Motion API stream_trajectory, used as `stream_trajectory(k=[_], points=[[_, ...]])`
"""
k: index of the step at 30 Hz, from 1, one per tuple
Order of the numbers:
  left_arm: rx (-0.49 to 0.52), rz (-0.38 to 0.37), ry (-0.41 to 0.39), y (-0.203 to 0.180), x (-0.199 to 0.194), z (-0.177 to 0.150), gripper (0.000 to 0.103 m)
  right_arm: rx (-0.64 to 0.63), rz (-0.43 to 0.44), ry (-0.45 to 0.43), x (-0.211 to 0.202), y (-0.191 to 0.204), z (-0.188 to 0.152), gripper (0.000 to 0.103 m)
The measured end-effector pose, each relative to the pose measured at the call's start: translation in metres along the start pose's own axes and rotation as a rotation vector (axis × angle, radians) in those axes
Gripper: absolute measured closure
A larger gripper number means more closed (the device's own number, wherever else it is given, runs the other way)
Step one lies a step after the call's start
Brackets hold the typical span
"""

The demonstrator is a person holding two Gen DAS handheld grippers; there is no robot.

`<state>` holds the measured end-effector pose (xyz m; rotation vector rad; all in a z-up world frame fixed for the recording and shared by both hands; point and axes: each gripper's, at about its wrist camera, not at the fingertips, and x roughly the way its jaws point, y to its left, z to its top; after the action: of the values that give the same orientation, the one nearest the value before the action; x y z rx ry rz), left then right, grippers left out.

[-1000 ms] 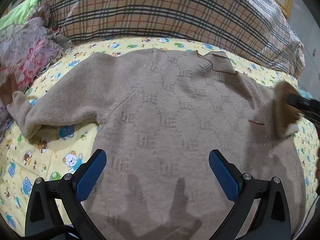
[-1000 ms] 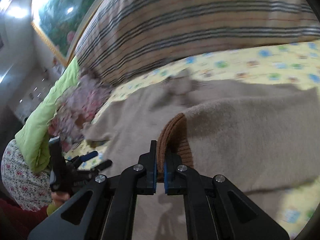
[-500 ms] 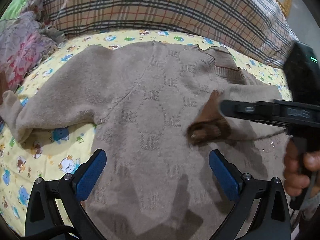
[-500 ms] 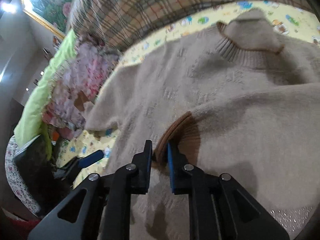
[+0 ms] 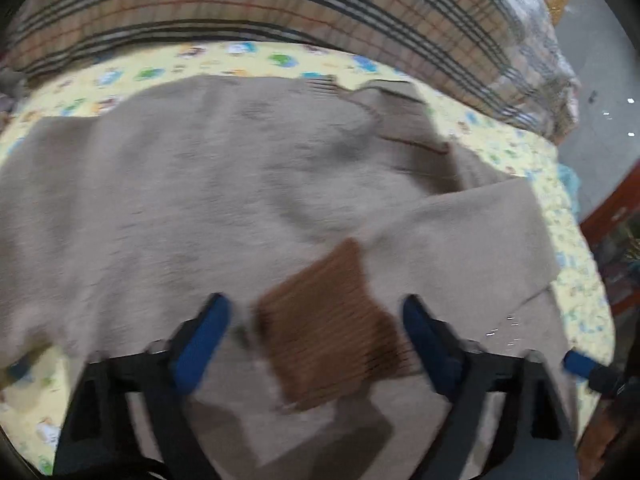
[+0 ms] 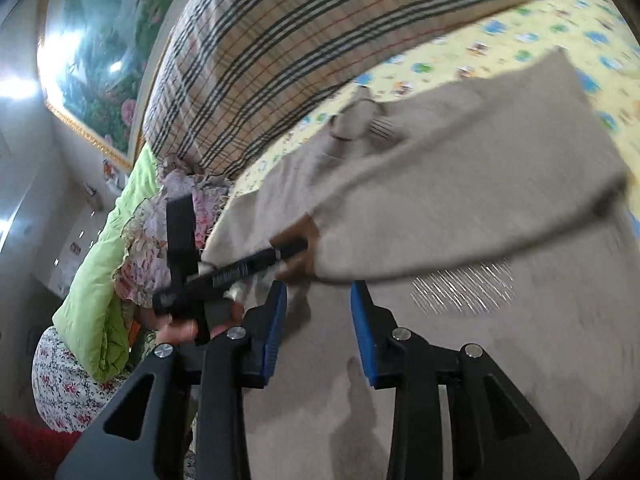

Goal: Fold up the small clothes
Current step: 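Release the cuff with the right gripper while the left gripper grasps the other brown cuff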

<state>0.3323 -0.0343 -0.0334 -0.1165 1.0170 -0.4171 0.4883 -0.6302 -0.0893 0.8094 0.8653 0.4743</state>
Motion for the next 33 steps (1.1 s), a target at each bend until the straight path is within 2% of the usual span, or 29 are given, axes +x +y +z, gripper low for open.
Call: stream_trajectory(k=[2, 3, 4, 5, 9, 12, 16, 22, 26, 29, 30, 31, 32, 33], points=[[0.029, -0.008, 0.011, -0.012, 0.004, -0.001, 0.084, 0.017, -0.019, 0.000, -0.005, -0.005, -0.008, 0.068], [0.046, 0.017, 0.019, -0.018, 0.007, -0.001, 0.093, 0.026, -0.023, -0.005, -0.009, -0.006, -0.010, 0.068], [0.059, 0.045, 0.021, -0.022, 0.007, -0.002, 0.098, 0.033, -0.029, -0.013, -0.011, -0.007, -0.012, 0.068], [0.070, 0.063, 0.006, -0.024, 0.002, -0.002, 0.099, 0.038, -0.041, -0.027, -0.016, -0.008, -0.011, 0.068], [0.009, 0.027, -0.099, -0.007, -0.043, 0.001, 0.100, 0.030, -0.074, -0.085, -0.038, -0.011, -0.001, 0.068], [-0.034, 0.077, -0.141, 0.017, -0.066, -0.003, 0.100, 0.027, -0.133, -0.127, -0.053, -0.020, 0.009, 0.068], [-0.099, 0.065, -0.099, 0.047, -0.065, -0.017, 0.100, 0.088, -0.244, -0.156, -0.058, -0.048, 0.030, 0.059], [-0.095, 0.082, -0.066, 0.053, -0.052, -0.034, 0.100, 0.085, -0.415, -0.116, -0.025, -0.081, 0.084, 0.052], [-0.156, 0.060, -0.047, 0.074, -0.054, -0.041, 0.100, 0.074, -0.451, -0.079, 0.000, -0.096, 0.110, 0.050], [-0.181, 0.041, -0.028, 0.082, -0.054, -0.045, 0.100, 0.041, -0.469, -0.007, 0.028, -0.104, 0.117, 0.049], [-0.180, 0.044, -0.025, 0.081, -0.054, -0.044, 0.100, 0.029, -0.477, 0.024, 0.037, -0.107, 0.117, 0.051], [-0.174, 0.048, -0.023, 0.079, -0.053, -0.042, 0.100, 0.002, -0.477, 0.032, 0.042, -0.108, 0.116, 0.079], [-0.167, 0.053, -0.022, 0.076, -0.054, -0.039, 0.100, -0.015, -0.469, 0.036, 0.042, -0.106, 0.113, 0.095], [-0.159, 0.050, -0.020, 0.072, -0.055, -0.035, 0.100, -0.013, -0.454, 0.026, 0.037, -0.105, 0.114, 0.094]])
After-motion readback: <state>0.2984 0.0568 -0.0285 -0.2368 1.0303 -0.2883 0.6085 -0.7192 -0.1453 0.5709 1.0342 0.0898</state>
